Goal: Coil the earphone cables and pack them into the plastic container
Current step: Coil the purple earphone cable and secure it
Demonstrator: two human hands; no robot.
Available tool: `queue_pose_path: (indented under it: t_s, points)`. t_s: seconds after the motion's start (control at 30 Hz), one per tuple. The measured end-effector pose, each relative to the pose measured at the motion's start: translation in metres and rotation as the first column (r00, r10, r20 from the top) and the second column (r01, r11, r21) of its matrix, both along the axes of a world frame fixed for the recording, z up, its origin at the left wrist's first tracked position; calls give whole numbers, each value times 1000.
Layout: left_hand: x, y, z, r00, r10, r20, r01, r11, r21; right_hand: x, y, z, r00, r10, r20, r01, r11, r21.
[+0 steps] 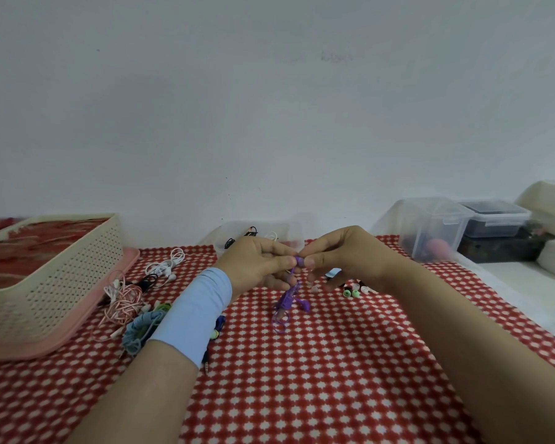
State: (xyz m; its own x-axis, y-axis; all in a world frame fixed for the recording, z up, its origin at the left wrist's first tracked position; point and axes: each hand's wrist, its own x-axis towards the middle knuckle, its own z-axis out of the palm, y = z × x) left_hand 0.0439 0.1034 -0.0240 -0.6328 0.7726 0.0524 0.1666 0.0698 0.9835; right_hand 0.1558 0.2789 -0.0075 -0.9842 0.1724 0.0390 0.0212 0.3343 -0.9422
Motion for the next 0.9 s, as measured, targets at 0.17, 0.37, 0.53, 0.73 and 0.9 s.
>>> queue_pose_path:
  t_s: [0.17, 0.37, 0.53, 0.73, 0.9]
  points:
    - [3, 2, -3, 999, 29, -43, -29, 1000, -6, -3, -3, -7, 999, -38, -36, 39, 999, 15]
    - [3, 2, -3, 1000, 10, 12, -10, 999, 32, -1, 0, -6, 999, 3, -40, -5, 999, -43]
    - [1, 1, -6, 1000, 15, 17, -15, 999, 30, -3, -4, -8, 997, -30, -71, 26, 998, -57]
    - [1, -1, -6, 996, 51, 68, -55, 997, 56, -3, -6, -6, 996, -46, -80, 43, 999, -33]
    - [3, 0, -6, 993, 77, 93, -83, 995, 61, -1, -8, -4, 992, -35, -118, 39, 999, 31]
